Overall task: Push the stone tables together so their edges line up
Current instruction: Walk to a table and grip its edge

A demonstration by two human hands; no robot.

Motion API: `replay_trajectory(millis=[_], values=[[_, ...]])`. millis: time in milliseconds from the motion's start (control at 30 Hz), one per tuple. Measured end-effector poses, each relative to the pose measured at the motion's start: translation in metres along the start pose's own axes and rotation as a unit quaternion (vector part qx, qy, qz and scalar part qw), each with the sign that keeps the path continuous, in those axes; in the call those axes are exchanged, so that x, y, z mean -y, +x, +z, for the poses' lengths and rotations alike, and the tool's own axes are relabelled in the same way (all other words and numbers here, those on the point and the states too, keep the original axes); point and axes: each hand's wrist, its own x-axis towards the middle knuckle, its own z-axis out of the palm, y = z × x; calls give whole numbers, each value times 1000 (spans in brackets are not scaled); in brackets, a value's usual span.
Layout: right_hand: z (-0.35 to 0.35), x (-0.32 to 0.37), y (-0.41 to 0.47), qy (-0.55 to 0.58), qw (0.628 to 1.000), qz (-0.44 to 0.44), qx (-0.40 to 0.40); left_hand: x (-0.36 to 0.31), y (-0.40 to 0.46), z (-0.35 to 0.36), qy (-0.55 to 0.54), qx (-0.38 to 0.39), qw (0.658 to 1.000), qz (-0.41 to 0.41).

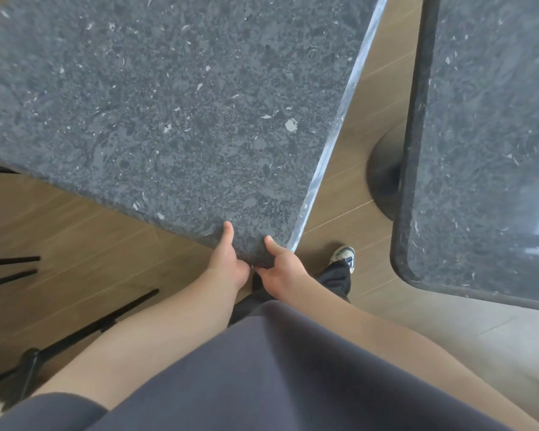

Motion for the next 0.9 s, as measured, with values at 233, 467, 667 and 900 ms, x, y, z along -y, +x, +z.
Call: replay_trajectory(millis=[233, 467, 667, 900], values=[[-5, 9, -2, -22, 999, 17, 30, -4, -9, 8, -29, 11, 999, -18], [-17, 41, -7, -59, 998, 21, 11, 16, -15, 31, -56, 4, 998, -24], [-35, 83, -6, -57, 998, 23, 4, 42, -17, 66, -68, 6, 997, -32], [-52, 125, -2, -55, 998, 10, 9, 70, -10, 96, -21, -19, 999, -43]])
